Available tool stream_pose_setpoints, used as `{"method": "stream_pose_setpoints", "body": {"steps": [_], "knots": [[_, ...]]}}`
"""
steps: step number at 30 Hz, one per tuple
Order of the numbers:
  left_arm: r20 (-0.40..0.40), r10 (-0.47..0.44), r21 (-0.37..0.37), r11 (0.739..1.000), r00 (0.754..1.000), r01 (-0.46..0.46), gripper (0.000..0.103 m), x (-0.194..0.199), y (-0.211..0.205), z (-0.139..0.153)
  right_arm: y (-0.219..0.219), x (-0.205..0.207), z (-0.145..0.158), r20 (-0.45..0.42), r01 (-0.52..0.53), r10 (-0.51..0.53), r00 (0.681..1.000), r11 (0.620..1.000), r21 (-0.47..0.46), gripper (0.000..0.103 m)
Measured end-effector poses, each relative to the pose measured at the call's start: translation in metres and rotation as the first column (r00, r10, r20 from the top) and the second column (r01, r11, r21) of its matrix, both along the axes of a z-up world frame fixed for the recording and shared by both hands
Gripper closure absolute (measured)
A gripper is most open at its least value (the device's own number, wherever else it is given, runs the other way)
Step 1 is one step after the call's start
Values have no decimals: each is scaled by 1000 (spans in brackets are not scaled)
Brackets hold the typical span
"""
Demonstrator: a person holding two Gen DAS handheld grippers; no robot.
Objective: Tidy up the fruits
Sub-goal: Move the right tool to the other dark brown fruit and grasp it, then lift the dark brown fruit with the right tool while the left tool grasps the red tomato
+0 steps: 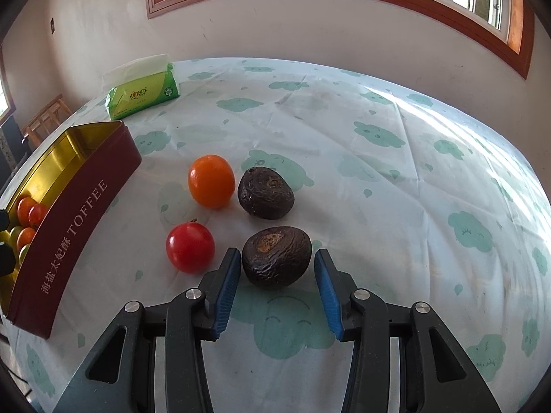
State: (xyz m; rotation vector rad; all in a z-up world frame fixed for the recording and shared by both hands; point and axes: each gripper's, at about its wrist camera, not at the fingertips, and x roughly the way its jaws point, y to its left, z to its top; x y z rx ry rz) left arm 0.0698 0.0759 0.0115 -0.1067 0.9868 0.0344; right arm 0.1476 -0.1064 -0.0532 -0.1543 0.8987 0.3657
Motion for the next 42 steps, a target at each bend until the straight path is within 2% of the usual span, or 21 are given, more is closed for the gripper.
{"method": "stream_pose_setpoints", "body": {"steps": [6,8,14,23,32,39,42], "knots": [[5,-39,11,999,999,39,26,10,-21,1,2,1,-2,5,-6,6,1000,1000,-5,58],[5,-47,16,999,999,47,26,13,-27,1,-1,0,-2,8,0,0,1000,1000,6,63],[-2,-69,0,998,998,69,26,18,-41,-4,-10,-9,1,22,14,-14,1000,1000,5,64],[10,-111,2,994,994,111,26,30,-68,-17,-55,-27,11,35,92,-92,995,996,1,64],[19,-106,1,994,994,106,27,47,-82,-27,-100,-37,7,12,156,-155,988,988,-23,64],[-1,-103,-19,994,995,103,30,60,-88,-37,-110,-43,1,-6,174,-174,985,985,7,64],[-6,-104,-8,995,995,104,37,67,-92,-41,-112,-43,1,-4,180,-180,984,983,19,64]]}}
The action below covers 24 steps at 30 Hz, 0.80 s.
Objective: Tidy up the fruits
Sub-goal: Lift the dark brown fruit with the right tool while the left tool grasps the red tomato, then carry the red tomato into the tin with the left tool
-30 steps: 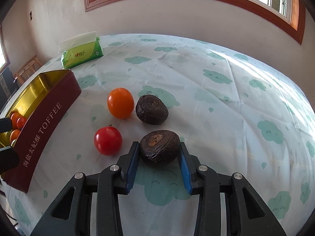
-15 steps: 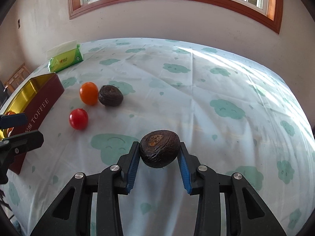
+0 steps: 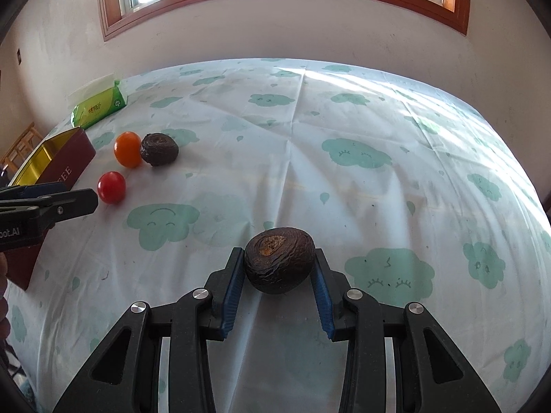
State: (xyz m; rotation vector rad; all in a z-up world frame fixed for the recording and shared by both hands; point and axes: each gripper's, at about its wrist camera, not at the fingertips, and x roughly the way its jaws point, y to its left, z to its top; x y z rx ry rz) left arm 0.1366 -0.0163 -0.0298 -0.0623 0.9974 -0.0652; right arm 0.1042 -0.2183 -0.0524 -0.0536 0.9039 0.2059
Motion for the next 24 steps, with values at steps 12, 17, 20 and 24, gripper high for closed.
{"method": "stream_pose_setpoints", "body": {"steps": [12,17,20,24], "knots": [[-7,-21,-3,1000,1000,21,56,22,-11,-10,0,-1,-1,3,2,-2,1000,1000,-1,63],[-13,-33,-2,999,999,33,67,24,-15,-15,1,-1,-1,3,3,-3,1000,1000,-1,63],[-15,-39,1,999,999,39,75,25,-15,-16,1,-1,-1,4,3,-3,1000,1000,-1,63],[-14,-39,-14,999,999,39,75,23,-11,-16,1,-1,-1,4,3,-3,1000,1000,-2,63]]}}
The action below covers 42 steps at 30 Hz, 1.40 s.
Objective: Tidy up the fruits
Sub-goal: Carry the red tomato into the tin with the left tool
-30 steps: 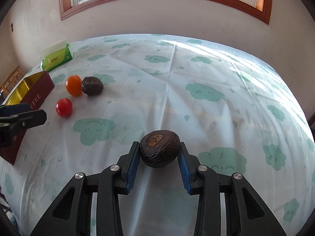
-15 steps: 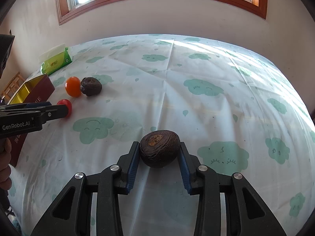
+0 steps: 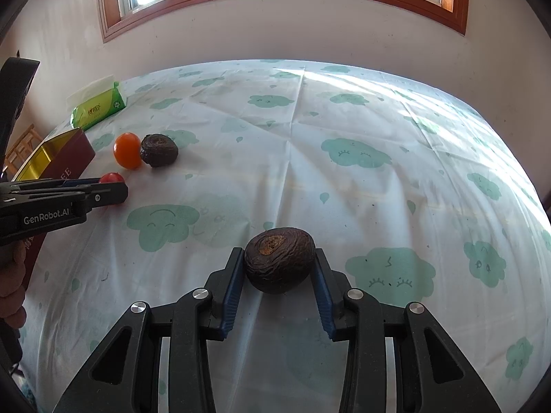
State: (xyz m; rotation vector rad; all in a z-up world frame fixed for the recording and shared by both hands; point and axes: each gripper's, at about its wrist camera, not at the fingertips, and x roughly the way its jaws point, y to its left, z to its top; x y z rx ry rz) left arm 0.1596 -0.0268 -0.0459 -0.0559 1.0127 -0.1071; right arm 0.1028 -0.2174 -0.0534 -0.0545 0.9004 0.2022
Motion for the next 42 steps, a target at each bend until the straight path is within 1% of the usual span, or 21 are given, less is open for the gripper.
{"method": "stream_pose_setpoints", "body": {"steps": [9,12,14,18,24,32,37,42], "knots": [[-3,11,7,1000,1000,-11,75,-17,11,3,2,0,-1,1,0,0,1000,1000,-16,63],[-3,15,-3,1000,1000,-15,75,-26,15,6,3,0,-1,1,-1,1,1000,1000,-23,63],[-4,17,10,1000,1000,-17,75,-32,17,8,3,0,-1,1,-1,1,1000,1000,-27,63],[-1,13,11,1000,1000,-13,75,-45,21,16,3,0,-1,1,-1,1,1000,1000,-28,63],[32,23,3,1000,999,-23,75,-66,33,35,4,0,-1,2,-1,1,1000,1000,-30,63],[75,97,-25,995,992,-96,75,-89,72,63,4,1,-1,2,-1,1,1000,1000,-30,63],[84,126,10,992,988,-127,75,-103,96,70,4,1,-1,1,-1,1,1000,1000,-30,63],[67,168,29,985,984,-170,75,-116,126,68,4,1,-1,1,-1,1,1000,1000,-31,63]]}}
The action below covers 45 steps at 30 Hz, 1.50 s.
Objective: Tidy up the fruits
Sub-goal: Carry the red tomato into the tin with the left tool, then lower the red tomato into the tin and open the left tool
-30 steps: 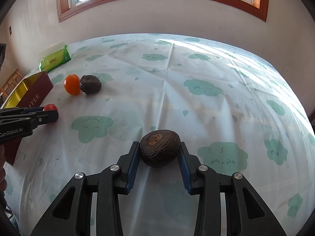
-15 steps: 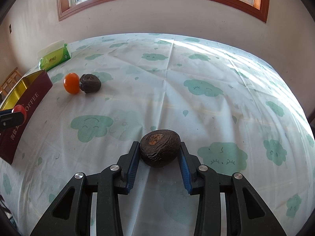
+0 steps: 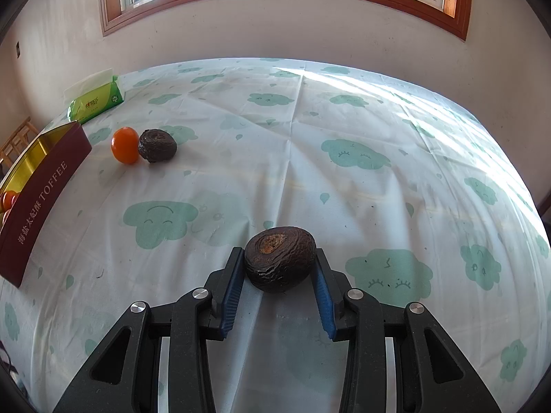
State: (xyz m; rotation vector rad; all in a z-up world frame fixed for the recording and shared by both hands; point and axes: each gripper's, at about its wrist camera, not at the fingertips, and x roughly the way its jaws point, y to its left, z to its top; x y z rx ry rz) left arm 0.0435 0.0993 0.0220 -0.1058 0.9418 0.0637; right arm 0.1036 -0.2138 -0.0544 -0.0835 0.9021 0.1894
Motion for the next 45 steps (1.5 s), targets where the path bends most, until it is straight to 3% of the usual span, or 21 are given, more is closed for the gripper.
{"method": "stream_pose_setpoints", "body": {"steps": [13,30,45], "knots": [[-64,73,25,997,995,-72,75,-19,45,-20,0,0,0,0,1,-1,1000,1000,-1,63],[-118,88,38,996,989,-85,75,-20,59,-41,0,0,0,0,1,-1,1000,1000,-2,63],[-117,84,56,995,990,-77,74,-19,59,-41,0,0,0,0,2,-2,1000,1000,-3,63]]}}
